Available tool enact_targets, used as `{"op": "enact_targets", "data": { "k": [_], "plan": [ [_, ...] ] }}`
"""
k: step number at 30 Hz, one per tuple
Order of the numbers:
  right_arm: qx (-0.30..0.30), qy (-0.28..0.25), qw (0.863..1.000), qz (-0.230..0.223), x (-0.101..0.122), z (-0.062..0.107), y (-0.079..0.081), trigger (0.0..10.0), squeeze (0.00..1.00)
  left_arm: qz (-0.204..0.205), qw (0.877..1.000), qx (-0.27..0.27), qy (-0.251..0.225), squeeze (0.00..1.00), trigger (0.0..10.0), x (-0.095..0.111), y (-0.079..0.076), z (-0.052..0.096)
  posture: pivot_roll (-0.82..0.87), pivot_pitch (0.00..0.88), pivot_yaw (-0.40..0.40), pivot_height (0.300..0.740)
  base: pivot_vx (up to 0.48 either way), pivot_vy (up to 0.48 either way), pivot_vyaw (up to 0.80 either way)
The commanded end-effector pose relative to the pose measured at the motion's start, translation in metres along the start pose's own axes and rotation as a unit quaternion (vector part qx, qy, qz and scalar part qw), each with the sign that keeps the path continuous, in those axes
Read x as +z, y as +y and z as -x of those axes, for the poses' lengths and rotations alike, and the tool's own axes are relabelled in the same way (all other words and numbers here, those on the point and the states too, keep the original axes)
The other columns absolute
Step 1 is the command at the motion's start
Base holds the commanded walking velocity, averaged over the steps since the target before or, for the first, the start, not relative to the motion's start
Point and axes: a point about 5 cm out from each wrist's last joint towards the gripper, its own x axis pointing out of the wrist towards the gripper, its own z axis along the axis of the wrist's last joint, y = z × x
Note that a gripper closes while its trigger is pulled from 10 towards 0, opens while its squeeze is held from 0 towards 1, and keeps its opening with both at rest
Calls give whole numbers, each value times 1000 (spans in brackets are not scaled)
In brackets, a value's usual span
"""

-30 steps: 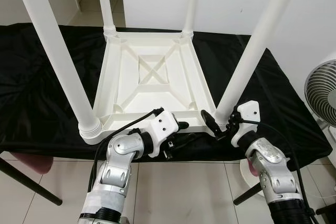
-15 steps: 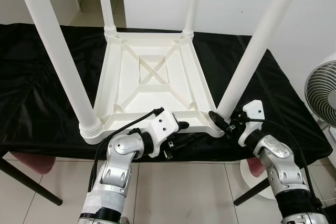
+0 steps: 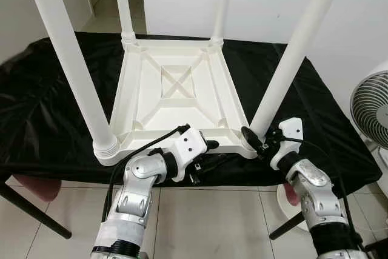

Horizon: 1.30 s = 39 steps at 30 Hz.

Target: Building children table

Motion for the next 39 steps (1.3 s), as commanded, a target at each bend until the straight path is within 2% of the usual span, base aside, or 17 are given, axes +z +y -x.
{"op": "enact_targets", "data": {
  "k": [1, 3, 4, 8, 10, 13, 17, 20, 23, 24, 25, 26, 28, 29, 33, 36, 39],
  "plan": [
    [-18, 31, 999, -9, -12, 3, 6, 0, 0, 17, 991, 133, -10, 0, 10000, 1, 5, -5, 59, 0, -28, 740, 0, 0, 0],
    [-84, 33, 995, -30, -12, 3, 12, 0, 0, 19, 991, 134, -11, 0, 10000, 2, 4, -5, 57, 0, -25, 740, 0, 0, 0],
    [-84, 33, 995, -30, -12, 3, 12, 0, 0, 19, 991, 134, -11, 0, 10000, 2, 4, -5, 57, 0, -25, 740, 0, 0, 0],
    [-179, 32, 983, -32, -12, 4, 19, 0, 0, 22, 991, 134, -12, 0, 10000, 3, 3, -6, 48, 6, -23, 740, 0, 0, 0],
    [-179, 32, 983, -32, -12, 4, 19, 0, 0, 22, 991, 134, -12, 0, 10000, 3, 3, -6, 48, 6, -23, 740, 0, 0, 0],
    [-255, 30, 965, -49, -13, 7, 33, 0, 0, 25, 990, 135, -12, 0, 10000, 3, 3, -6, 46, 23, -24, 740, 0, 0, 0],
    [-290, 30, 955, -58, -12, 8, 42, 0, 0, 28, 990, 137, -12, 0, 10000, 3, 3, -5, 45, 29, -24, 740, 0, 0, 0],
    [-290, 30, 955, -58, -12, 8, 42, 0, 0, 28, 990, 137, -12, 0, 10000, 3, 3, -5, 45, 29, -24, 740, 0, 0, 0],
    [-270, 29, 960, -69, -10, 4, 50, 0, 0, 29, 990, 139, -12, 0, 10000, 3, 4, -5, 49, 36, -26, 740, 0, 0, 0],
    [-265, 28, 961, -71, -9, 4, 50, 4471, 0, 28, 990, 141, -12, 0, 10000, 3, 5, -5, 49, 36, -26, 740, 0, 0, 0],
    [-265, 28, 961, -71, -9, 4, 50, 4471, 0, 28, 990, 141, -12, 0, 10000, 3, 5, -5, 49, 36, -26, 740, 0, 0, 0],
    [-257, 28, 963, -72, -8, 2, 52, 10000, 0, 28, 989, 144, -12, 0, 10000, 3, 6, -4, 51, 37, -25, 740, 0, 0, 0],
    [-245, 19, 967, -71, -5, 0, 52, 10000, 0, 28, 989, 147, -13, 0, 10000, 4, 8, -4, 51, 37, -25, 740, 0, 0, 0],
    [-230, 11, 971, -69, -2, -2, 51, 10000, 1000, 26, 988, 150, -12, 0, 10000, 4, 10, -3, 52, 37, -21, 740, 0, 0, 0],
    [-190, -1, 979, -71, 2, -6, 50, 10000, 1000, 24, 988, 155, -12, 0, 10000, 5, 12, -3, 54, 35, -20, 740, 0, 0, 0],
    [-149, -25, 987, -48, 11, -5, 34, 10000, 1000, 23, 987, 161, -12, 0, 10000, 6, 15, -2, 57, 37, -20, 740, 0, 0, 0],
    [-131, -32, 990, -37, 14, -5, 28, 10000, 1000, 24, 987, 162, -13, 0, 10000, 6, 15, -2, 59, 37, -19, 740, 0, 0, 0]
  ]
}}
